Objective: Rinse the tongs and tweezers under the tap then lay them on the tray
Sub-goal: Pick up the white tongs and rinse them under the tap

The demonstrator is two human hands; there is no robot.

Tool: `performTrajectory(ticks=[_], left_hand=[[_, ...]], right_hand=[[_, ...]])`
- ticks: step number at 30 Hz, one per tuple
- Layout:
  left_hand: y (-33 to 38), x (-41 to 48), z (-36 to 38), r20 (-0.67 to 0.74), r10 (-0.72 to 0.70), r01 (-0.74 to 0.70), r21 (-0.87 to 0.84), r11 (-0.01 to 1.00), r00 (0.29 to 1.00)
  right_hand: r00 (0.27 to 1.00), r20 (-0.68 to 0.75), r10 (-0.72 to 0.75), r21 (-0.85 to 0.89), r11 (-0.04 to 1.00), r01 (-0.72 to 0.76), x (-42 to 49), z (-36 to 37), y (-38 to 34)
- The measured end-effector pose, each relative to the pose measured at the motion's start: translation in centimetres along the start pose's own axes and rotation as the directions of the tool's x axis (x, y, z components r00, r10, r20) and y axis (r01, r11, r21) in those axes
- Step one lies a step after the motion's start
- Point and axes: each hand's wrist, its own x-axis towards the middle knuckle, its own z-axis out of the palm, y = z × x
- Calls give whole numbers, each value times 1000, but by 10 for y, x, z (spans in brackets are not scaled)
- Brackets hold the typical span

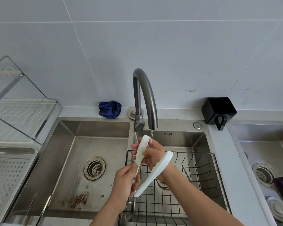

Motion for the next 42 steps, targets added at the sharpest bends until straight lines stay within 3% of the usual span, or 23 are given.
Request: performTrajectory(ticks=[2, 4, 8, 13, 16, 19, 22, 27, 29, 31, 34, 37, 40, 42], left_hand=[[0, 1, -3, 1, -63, 62, -64, 996, 998], [2, 2, -6, 103, -145, 161, -166, 973, 984], [10, 6, -4, 297, -192, 274, -266, 924, 936], [1, 20, -5, 327, -220, 321, -295, 900, 919], [-7, 19, -13, 280, -105, 177, -243, 954, 954], [-7, 17, -7, 146, -44, 61, -112, 992, 988], [-4, 20, 0, 48, -41, 45, -85, 995, 998], [9, 28, 4, 43, -107, 112, -143, 983, 993], [15, 31, 10, 114, -171, 188, -154, 970, 979], [21, 34, 19, 185, -230, 265, -198, 944, 956], [27, 35, 27, 214, -211, 275, -337, 901, 954], [32, 34, 31, 197, -170, 239, -410, 880, 965], [39, 37, 36, 110, -195, 223, -386, 895, 975], [41, 39, 38, 85, -233, 248, -406, 880, 969]], right_hand=[[999, 39, 10, -66, 998, -7, 0, -2, -2], [1000, 11, 3, -68, 998, -2, 2, -4, -8], [998, 58, 39, 185, 982, -49, 1, 5, -12], [965, -209, -157, -103, 985, 138, 11, 6, -19], [948, -228, -222, -136, 971, 195, 10, 3, -24], [979, -101, -179, -55, 983, 174, 5, 5, -22], [989, 63, -134, -63, 988, 138, -1, 11, -16], [986, 122, -118, -210, 967, 142, 1, 17, -28], [990, 72, -123, -294, 946, 139, 5, 18, -40], [985, -90, -145, -321, 941, 109, 11, 22, -45], [888, -384, -252, -324, 938, 126, 19, 26, -43], [818, -388, -425, -525, 831, 182, 17, 30, -33], [833, -178, -524, -786, 585, 200, 4, 31, -5], [844, -63, -533, -868, 447, 217, 1, 31, 7]])
